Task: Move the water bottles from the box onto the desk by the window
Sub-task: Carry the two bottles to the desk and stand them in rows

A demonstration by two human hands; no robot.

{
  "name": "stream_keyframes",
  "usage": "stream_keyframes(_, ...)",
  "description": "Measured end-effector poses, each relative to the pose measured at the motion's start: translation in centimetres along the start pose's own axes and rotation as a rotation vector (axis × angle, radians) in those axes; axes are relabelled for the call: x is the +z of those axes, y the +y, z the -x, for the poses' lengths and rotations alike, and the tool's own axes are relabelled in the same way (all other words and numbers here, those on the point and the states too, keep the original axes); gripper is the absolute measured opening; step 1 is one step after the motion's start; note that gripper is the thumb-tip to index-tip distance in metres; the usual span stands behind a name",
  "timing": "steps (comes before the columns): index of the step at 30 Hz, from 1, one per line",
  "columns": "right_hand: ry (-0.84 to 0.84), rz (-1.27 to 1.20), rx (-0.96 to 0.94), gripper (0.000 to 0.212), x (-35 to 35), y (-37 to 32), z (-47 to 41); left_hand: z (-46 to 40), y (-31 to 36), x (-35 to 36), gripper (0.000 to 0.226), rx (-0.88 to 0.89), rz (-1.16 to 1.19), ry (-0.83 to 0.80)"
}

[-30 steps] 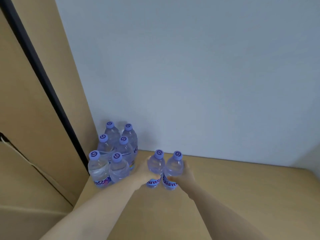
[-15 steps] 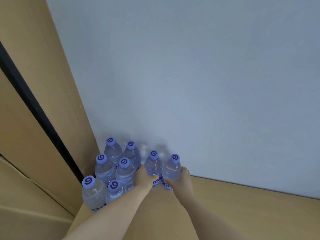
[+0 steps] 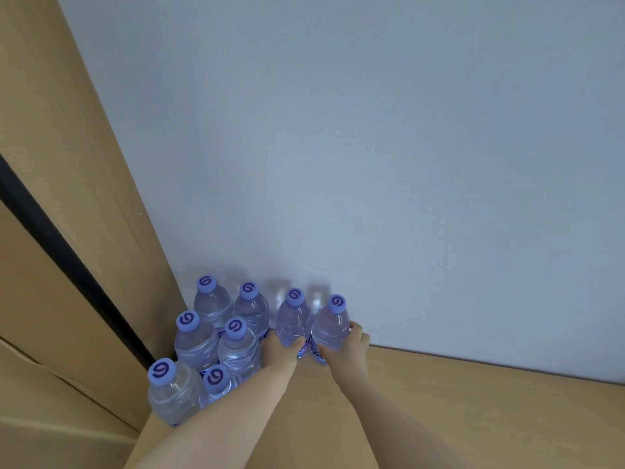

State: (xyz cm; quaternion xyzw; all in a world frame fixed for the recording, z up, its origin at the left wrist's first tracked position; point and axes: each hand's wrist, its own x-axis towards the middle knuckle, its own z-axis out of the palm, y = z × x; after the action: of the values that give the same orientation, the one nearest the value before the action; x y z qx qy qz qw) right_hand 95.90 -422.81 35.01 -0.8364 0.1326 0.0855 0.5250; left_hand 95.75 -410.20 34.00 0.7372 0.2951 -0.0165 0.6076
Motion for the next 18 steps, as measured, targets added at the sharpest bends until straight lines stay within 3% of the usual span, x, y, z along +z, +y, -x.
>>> stream_keyframes(3, -0.022, 0.052, 0.097, 0.069, 0.3, -0.1, 0.5, 0.8, 0.1, 0.1, 0.011, -0.003, 0.01, 0.017)
stream_keyframes(8, -0.151, 0.216, 0.256, 0.05, 0.4, 1.2, 3.0, 2.5, -0.9, 0.2, 0.015, -0.004, -0.121, -0.154)
stream_keyframes(11, -0.167, 0.259, 0.209, 0.046, 0.3, 2.0, 4.6, 4.1, -2.1, -0.7, 0.011, 0.029, -0.324, -0.256)
stream_keyframes(13, -0.192, 0.324, 0.174, 0.045, -0.1, 2.0, 5.7, 5.6, -3.1, -1.5, 0.024, 0.007, -0.478, -0.316)
stream_keyframes(18, -0.34, 0.463, 0.111, 0.045, 0.0, 2.2, 9.2, 9.9, -5.1, -4.3, 0.027, 0.029, -0.659, -0.285)
